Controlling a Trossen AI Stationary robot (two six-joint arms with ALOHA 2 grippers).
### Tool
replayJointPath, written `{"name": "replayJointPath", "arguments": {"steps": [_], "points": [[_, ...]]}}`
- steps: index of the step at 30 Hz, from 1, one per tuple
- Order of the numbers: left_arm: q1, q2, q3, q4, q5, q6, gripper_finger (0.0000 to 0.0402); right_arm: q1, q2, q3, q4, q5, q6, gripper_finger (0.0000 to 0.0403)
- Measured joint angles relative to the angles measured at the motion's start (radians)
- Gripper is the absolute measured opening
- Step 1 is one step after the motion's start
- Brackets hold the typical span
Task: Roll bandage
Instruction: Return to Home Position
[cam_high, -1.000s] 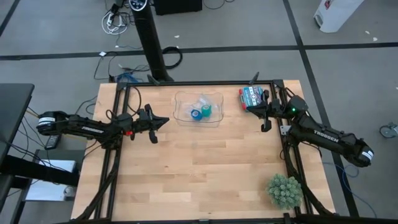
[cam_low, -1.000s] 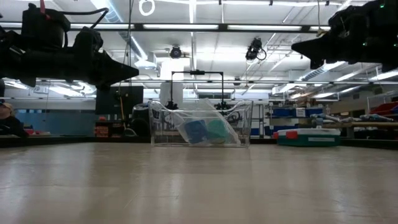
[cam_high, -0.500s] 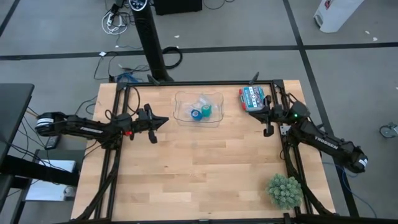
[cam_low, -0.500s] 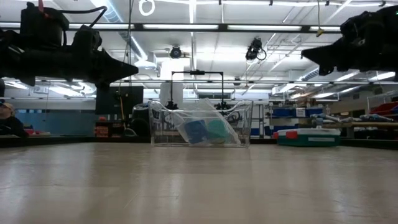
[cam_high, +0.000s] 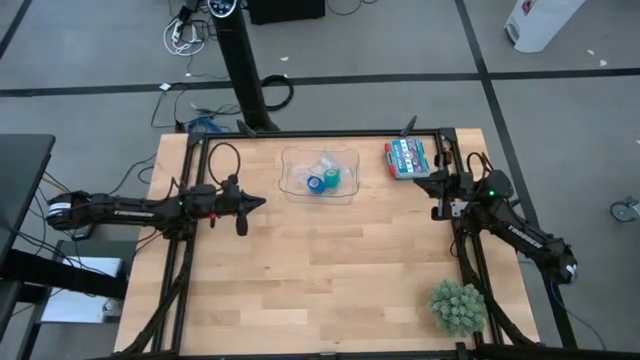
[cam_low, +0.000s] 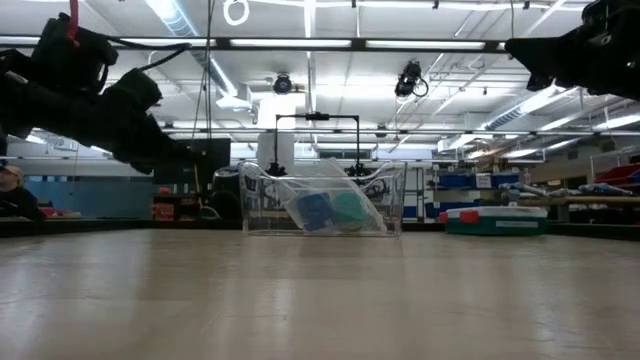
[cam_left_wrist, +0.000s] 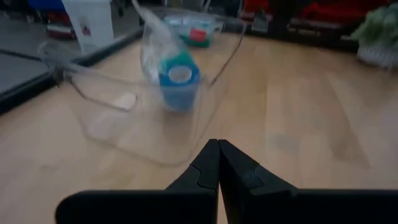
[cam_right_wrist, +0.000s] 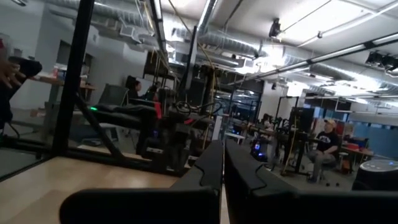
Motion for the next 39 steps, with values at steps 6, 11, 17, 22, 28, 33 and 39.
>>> {"name": "replayJointPath", "arguments": {"steps": [6, 11, 17, 22, 28, 33, 39], "points": [[0.000, -0.108, 0.000, -0.218, 0.000, 0.000, 0.0012, -0.004, 0.000, 0.000, 0.001, 0.001, 0.000, 0.0008], [0.000, -0.225, 0.000, -0.437, 0.000, 0.000, 0.0012, 0.052, 0.000, 0.000, 0.001, 0.008, 0.000, 0.0008], [0.000, -0.337, 0.000, -0.457, 0.010, 0.000, 0.0012, 0.236, -0.001, 0.000, 0.003, 0.010, 0.000, 0.0008], [0.000, -0.417, 0.000, -0.458, 0.010, 0.000, 0.0012, 0.392, -0.001, -0.001, 0.004, 0.010, 0.000, 0.0008], [0.000, -0.531, 0.000, -0.445, 0.004, 0.000, 0.0012, 0.532, -0.001, -0.001, 0.005, 0.009, 0.000, 0.0008], [0.000, -0.663, 0.000, -0.415, 0.004, 0.000, 0.0012, 0.625, -0.001, -0.001, 0.003, 0.009, 0.000, 0.0008], [-0.006, -0.722, 0.000, -0.399, 0.004, 0.000, 0.0012, 0.743, -0.001, -0.001, 0.002, 0.009, 0.000, 0.0008]]}}
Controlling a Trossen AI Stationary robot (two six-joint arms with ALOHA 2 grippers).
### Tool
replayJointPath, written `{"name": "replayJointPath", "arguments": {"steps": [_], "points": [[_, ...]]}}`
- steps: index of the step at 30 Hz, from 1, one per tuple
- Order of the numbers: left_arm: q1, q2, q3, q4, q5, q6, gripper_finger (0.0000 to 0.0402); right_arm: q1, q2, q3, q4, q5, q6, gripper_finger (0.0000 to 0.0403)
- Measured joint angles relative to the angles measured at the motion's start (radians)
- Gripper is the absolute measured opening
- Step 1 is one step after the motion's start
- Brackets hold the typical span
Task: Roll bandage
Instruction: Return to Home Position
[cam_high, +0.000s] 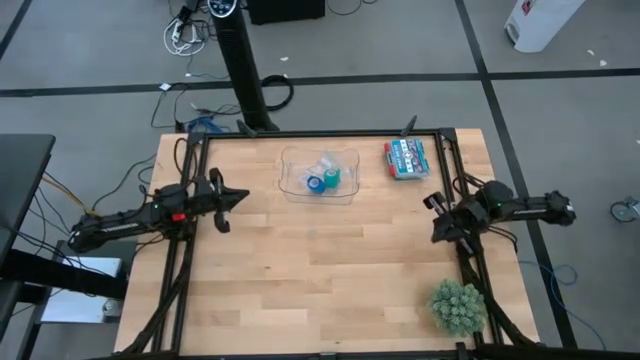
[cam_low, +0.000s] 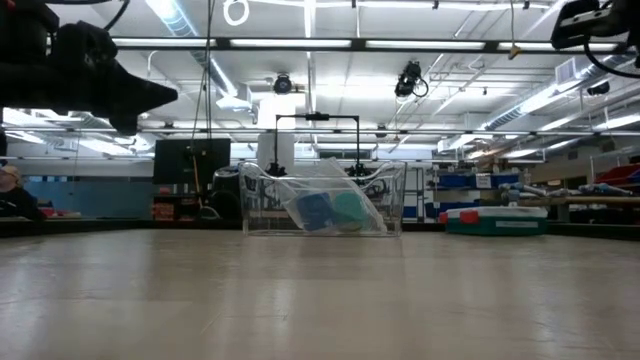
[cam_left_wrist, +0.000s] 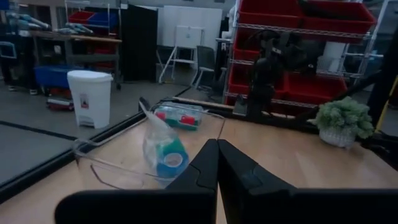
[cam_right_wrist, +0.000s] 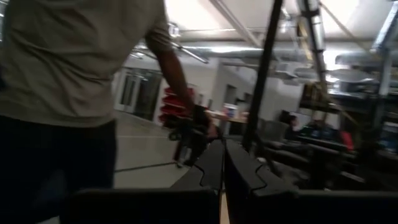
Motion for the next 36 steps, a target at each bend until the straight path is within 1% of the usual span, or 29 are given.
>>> {"name": "replayJointPath", "arguments": {"steps": [5, 9, 19, 36], "points": [[-0.024, 0.000, 0.000, 0.003, 0.001, 0.000, 0.0012, 0.077, 0.000, 0.000, 0.002, 0.000, 0.000, 0.0008], [-0.066, 0.000, 0.000, 0.004, 0.001, 0.000, 0.0012, 0.104, 0.000, 0.000, 0.003, 0.000, 0.000, 0.0008], [-0.171, 0.000, 0.000, 0.003, 0.002, 0.000, 0.0012, 0.083, 0.000, -0.001, 0.003, 0.000, 0.000, 0.0008], [-0.173, 0.000, 0.000, 0.009, 0.005, 0.000, 0.0012, 0.082, 0.004, -0.001, 0.005, 0.009, 0.001, 0.0008]]}}
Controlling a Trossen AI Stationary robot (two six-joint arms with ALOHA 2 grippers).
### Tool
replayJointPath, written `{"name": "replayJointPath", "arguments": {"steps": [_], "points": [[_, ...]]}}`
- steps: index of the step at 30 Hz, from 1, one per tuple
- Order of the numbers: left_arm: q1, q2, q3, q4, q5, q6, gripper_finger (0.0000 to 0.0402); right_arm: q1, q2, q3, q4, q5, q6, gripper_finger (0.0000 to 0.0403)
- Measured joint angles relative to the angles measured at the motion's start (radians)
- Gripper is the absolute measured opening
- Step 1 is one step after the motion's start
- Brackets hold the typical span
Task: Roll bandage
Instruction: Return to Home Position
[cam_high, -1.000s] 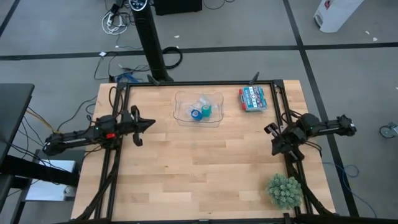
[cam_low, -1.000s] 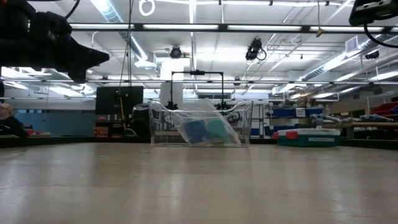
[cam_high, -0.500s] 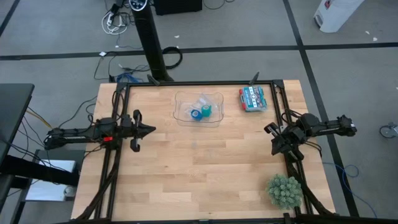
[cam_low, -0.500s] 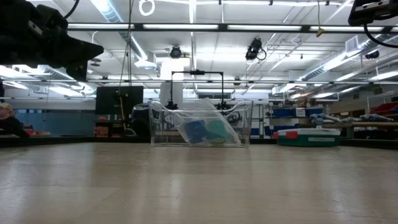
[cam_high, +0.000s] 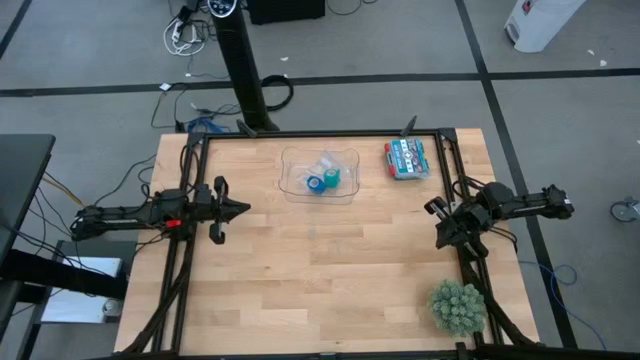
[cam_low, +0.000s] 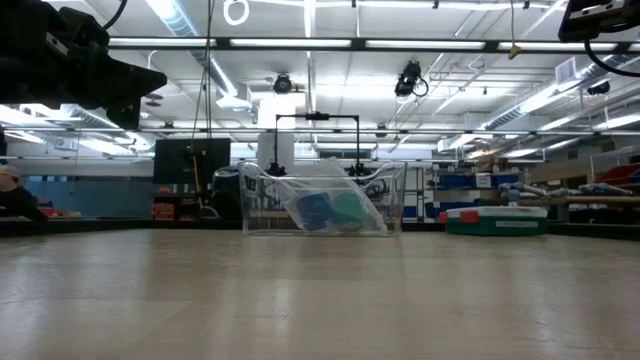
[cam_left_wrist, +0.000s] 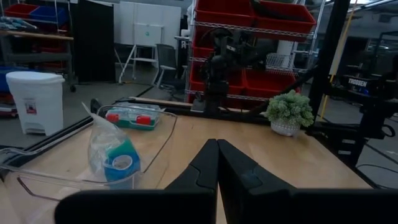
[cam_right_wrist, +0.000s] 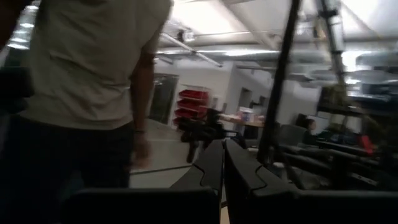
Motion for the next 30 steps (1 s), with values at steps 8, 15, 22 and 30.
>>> {"name": "replayJointPath", "arguments": {"steps": [8, 15, 22, 30], "points": [[0.000, 0.000, 0.000, -0.001, 0.000, 0.000, 0.0012, -0.014, 0.000, 0.003, 0.013, 0.202, -0.002, 0.0008], [0.000, 0.000, 0.000, -0.001, -0.001, 0.000, 0.0012, -0.037, 0.000, 0.003, 0.023, 0.226, -0.137, 0.0008], [0.000, 0.000, 0.000, -0.001, -0.002, 0.000, 0.0012, -0.044, 0.000, 0.004, 0.022, 0.234, -0.179, 0.0008], [0.000, 0.000, 0.000, -0.001, -0.005, 0.000, 0.0012, -0.044, 0.000, 0.004, 0.022, 0.234, -0.179, 0.0008]]}}
